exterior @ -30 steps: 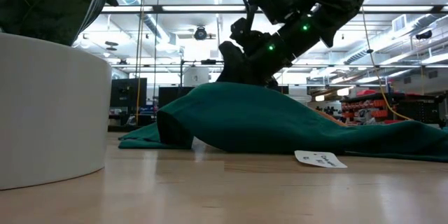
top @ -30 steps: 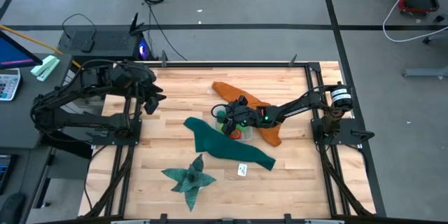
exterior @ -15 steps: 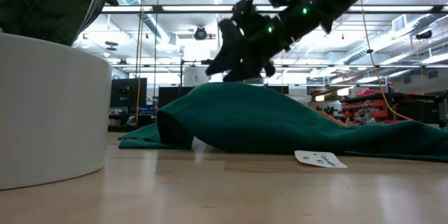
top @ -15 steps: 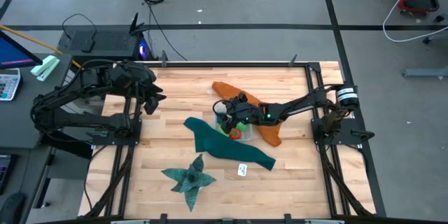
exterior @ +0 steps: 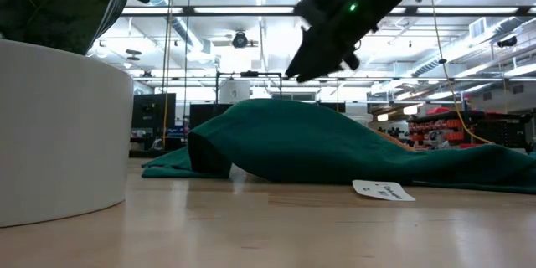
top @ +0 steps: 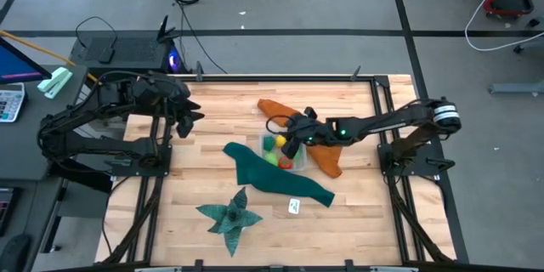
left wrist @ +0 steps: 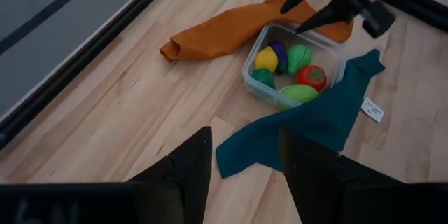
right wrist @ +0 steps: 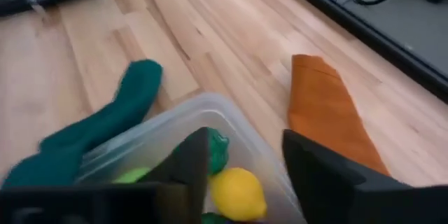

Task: Pick and placing Produce into tupperware
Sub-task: Return to Home Position

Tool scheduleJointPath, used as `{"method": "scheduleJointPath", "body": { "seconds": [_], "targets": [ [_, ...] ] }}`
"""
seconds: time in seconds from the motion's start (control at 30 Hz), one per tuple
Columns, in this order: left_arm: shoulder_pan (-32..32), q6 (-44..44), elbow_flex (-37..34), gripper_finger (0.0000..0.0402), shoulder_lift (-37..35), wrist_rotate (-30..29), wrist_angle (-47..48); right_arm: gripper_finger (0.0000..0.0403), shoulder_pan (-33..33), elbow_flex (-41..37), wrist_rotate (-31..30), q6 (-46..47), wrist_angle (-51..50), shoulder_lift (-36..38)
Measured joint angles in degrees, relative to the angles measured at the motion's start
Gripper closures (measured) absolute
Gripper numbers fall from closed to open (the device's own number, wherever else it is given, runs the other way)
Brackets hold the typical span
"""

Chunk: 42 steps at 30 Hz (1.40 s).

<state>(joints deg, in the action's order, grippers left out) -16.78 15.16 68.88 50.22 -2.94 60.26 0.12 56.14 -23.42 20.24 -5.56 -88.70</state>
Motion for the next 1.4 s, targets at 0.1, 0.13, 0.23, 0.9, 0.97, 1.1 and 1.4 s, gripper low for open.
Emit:
{"method": "scheduleJointPath", "body": {
  "seconds": [0.1, 0.13, 0.23, 0.9, 0.97, 1.1, 1.4],
  "targets": [
    [0.0, 0.0, 0.0, 0.023, 0.0, 0.0, -0.9, 0.0315, 0.0, 0.0, 2.2, 1.2, -3.1, 3.2],
    [0.0, -0.1, 0.0, 0.023, 0.0, 0.0, -1.2, 0.0337, 0.0, 0.0, 3.5, 1.2, -3.4, 4.1],
    [0.0, -0.9, 0.0, 0.023, 0.0, 0.0, -2.6, 0.0391, 0.0, -1.3, 6.7, 1.4, -4.5, 7.6],
    [0.0, -0.9, 0.0, 0.023, 0.4, 0.0, -10.0, 0.0402, -0.1, -33.1, 15.5, 12.9, 7.6, 51.3],
    [0.0, -0.9, 0.0, 0.023, 0.7, 0.0, -10.2, 0.0403, -0.1, -35.7, 17.5, 13.2, 10.2, 55.5],
    [0.0, -0.9, 0.0, 0.023, 2.3, 0.0, -10.7, 0.0403, 0.1, -39.3, 22.9, 12.8, 13.1, 62.2],
    [0.6, -1.1, 0.0, 0.023, 7.3, 0.0, -11.3, 0.0403, 0.0, -41.5, 29.3, 9.3, 13.2, 75.1]
  ]
}}
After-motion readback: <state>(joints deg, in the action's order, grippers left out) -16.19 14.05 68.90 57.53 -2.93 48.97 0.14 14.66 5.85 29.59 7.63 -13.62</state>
